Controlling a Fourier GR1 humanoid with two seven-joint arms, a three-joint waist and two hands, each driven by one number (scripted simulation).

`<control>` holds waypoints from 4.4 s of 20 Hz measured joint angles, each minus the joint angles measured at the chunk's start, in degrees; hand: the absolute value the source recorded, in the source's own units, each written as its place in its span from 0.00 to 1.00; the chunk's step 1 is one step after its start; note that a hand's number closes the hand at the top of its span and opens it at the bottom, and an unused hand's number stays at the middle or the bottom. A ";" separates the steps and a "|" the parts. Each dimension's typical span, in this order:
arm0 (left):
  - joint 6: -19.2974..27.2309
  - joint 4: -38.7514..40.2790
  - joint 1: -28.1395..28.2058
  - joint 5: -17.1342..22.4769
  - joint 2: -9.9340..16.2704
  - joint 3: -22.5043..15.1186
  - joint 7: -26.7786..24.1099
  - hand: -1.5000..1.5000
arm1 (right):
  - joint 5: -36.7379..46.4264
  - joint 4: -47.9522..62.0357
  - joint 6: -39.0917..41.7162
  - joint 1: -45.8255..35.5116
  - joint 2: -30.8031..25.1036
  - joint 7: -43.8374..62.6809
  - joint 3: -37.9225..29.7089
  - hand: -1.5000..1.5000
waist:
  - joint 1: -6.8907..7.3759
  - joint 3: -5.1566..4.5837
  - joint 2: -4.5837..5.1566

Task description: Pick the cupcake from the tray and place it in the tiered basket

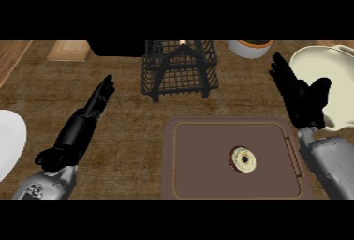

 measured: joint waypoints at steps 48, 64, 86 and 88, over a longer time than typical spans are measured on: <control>-2.12 6.55 -0.63 9.81 -5.82 2.72 15.58 0.50 | 94.81 -44.57 -17.09 75.31 25.16 22.05 16.57 0.00 | 1.03 1.38 2.00; -4.76 9.90 -0.58 10.14 -6.12 6.04 14.37 0.50 | 107.82 -32.28 2.57 42.14 24.94 56.93 26.46 0.00 | -0.38 1.83 0.72; -6.41 8.57 0.24 7.76 -8.27 8.34 15.73 0.50 | 100.72 -20.23 -5.03 34.24 26.26 53.35 16.02 0.00 | -0.79 1.70 0.28; -5.85 8.40 -0.27 7.16 -9.12 8.07 16.61 0.50 | 99.08 -18.99 -6.17 33.31 26.36 52.42 14.03 0.00 | -0.81 1.66 0.22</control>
